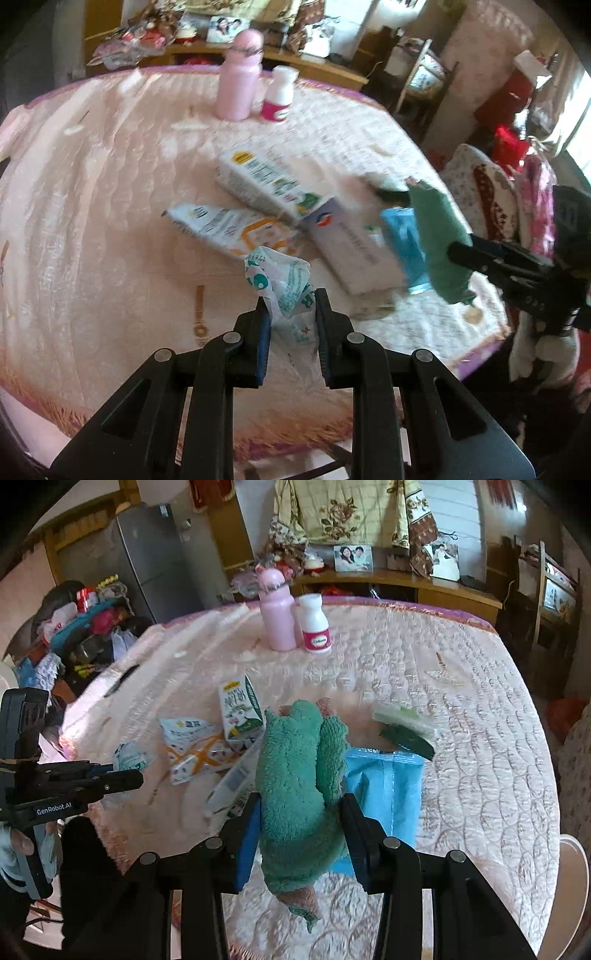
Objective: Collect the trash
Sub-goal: 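Carry wrapper and towel to the white bucket and release both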
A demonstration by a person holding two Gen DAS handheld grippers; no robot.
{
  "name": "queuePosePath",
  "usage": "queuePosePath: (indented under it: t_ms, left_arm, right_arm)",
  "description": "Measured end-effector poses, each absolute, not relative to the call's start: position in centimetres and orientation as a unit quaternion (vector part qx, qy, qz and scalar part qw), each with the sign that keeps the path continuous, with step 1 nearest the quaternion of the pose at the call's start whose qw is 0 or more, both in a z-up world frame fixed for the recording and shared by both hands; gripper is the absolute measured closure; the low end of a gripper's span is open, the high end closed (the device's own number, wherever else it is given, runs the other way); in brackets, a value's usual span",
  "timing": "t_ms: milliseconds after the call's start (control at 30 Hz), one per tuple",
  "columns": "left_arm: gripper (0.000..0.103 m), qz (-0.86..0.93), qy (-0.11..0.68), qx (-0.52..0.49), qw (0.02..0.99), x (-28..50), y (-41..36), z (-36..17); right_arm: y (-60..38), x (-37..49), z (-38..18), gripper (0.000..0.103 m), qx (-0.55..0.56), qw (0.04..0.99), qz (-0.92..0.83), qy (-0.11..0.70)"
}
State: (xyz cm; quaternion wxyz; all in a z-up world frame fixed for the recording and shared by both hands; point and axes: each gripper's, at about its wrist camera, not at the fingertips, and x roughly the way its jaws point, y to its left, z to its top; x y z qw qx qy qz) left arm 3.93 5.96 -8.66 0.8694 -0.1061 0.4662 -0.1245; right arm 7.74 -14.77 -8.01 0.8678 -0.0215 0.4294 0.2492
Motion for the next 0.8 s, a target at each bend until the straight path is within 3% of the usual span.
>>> queuePosePath:
  t_ms: [267,800]
  left_arm:
    - [0.084,-0.178,0.437,-0.082,0.878,3.8,0.1,-5.0]
    - [0.084,-0.254,0.43,-0.029,0.866,7.0,-13.8,-4.3]
  right_arm:
    - [-18.2,5.7,-5.7,0.061,-0.011,0.884,0.224,0.409]
    - [-29.5,3.8,-3.5,0.061,0.021,0.912,0.12,0.392]
